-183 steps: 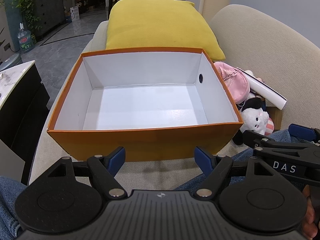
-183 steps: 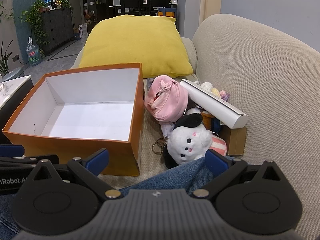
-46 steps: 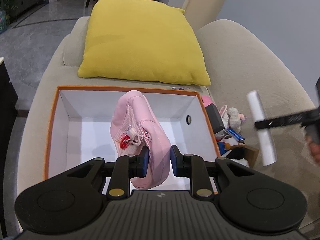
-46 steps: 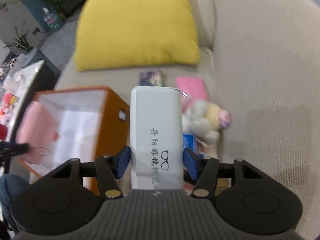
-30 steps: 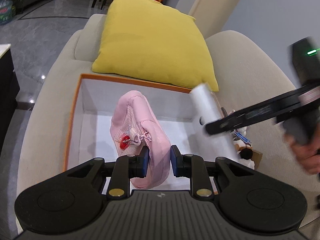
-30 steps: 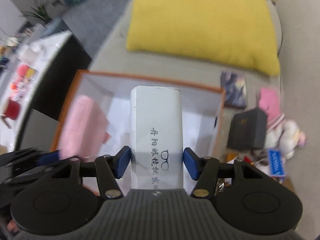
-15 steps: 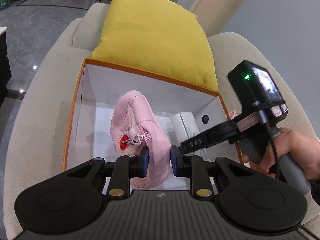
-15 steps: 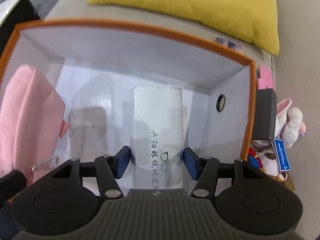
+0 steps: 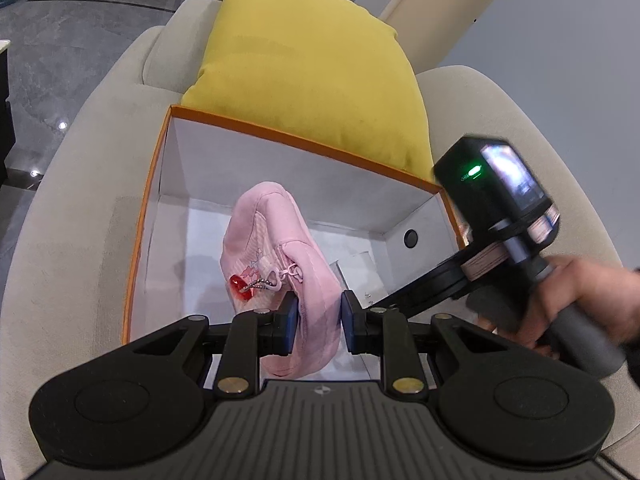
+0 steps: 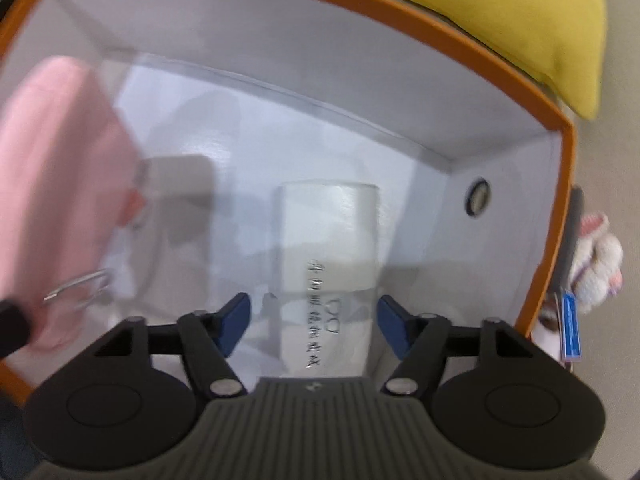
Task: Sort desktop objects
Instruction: 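Lower the white glasses case into the box and open the right tool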
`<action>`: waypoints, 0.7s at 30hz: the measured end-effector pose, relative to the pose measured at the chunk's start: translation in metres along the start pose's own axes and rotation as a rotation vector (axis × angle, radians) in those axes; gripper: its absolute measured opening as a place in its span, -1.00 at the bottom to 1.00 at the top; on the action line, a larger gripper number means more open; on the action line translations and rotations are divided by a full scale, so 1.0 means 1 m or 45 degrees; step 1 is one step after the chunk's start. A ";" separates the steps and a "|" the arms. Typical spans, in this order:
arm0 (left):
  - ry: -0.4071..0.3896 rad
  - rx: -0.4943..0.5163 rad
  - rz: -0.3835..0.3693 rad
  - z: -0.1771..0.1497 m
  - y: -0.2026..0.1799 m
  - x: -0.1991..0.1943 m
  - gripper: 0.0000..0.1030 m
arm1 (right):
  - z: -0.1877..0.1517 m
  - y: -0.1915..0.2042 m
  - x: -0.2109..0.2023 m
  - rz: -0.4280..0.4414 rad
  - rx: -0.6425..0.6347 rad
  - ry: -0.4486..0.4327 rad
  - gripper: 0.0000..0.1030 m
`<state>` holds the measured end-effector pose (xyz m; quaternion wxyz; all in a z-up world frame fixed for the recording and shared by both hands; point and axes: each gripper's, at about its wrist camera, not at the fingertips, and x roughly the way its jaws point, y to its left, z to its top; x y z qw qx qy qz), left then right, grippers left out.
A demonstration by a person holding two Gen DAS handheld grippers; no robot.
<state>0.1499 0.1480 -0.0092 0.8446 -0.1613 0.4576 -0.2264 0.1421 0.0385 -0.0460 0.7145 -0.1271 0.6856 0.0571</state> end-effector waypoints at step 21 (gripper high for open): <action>0.054 -0.022 0.048 0.003 0.001 0.010 -0.50 | 0.016 0.011 0.014 -0.118 -0.836 -0.189 -0.04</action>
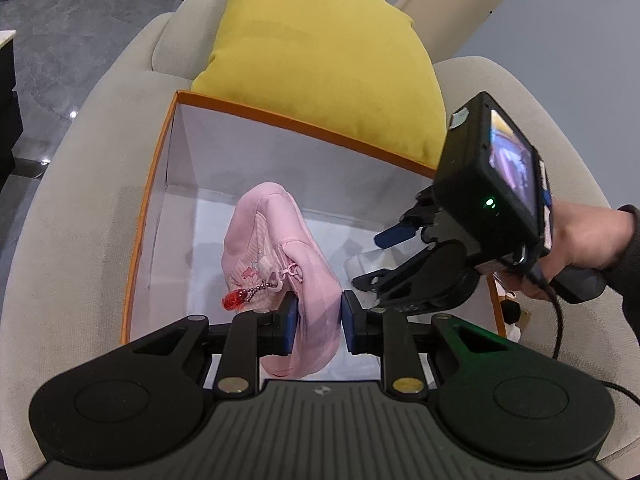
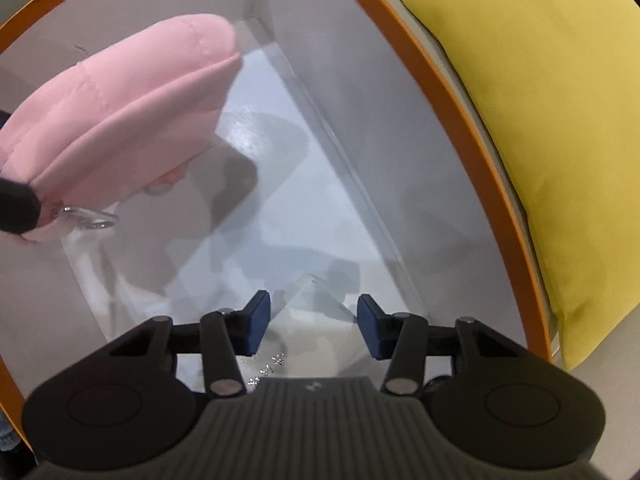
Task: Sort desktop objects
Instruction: 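Lower the white glasses case into the box and open the right tool, then lower the pink pouch against the box wall and open the left tool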
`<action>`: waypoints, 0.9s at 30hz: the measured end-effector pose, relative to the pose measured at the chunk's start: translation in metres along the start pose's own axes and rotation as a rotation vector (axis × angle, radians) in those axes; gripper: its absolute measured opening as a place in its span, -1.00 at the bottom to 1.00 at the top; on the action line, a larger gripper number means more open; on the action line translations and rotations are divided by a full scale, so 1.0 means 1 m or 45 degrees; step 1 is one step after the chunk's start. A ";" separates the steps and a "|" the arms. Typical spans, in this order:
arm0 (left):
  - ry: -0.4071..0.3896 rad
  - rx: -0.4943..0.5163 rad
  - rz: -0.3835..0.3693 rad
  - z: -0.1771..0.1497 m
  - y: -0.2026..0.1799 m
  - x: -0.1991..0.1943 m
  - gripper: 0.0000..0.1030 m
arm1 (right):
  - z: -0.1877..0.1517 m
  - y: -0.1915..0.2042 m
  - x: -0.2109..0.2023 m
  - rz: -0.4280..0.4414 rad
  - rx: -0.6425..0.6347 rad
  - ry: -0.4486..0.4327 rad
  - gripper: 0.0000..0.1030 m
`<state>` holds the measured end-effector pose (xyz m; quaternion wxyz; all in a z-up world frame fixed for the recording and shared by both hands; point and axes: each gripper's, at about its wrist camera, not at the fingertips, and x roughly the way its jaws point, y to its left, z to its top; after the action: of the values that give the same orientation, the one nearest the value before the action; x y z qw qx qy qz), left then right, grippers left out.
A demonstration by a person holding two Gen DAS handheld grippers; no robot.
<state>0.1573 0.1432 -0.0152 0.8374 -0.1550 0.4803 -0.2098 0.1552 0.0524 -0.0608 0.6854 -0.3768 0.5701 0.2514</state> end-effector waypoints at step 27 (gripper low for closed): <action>0.139 -0.248 -0.004 0.057 0.025 0.027 -0.49 | -0.005 0.003 -0.052 0.454 0.121 -0.414 0.03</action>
<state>0.2241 0.1548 -0.0191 0.7906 -0.2247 0.5432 -0.1717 0.1381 0.0551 -0.0112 0.7299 -0.1920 0.5211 0.3987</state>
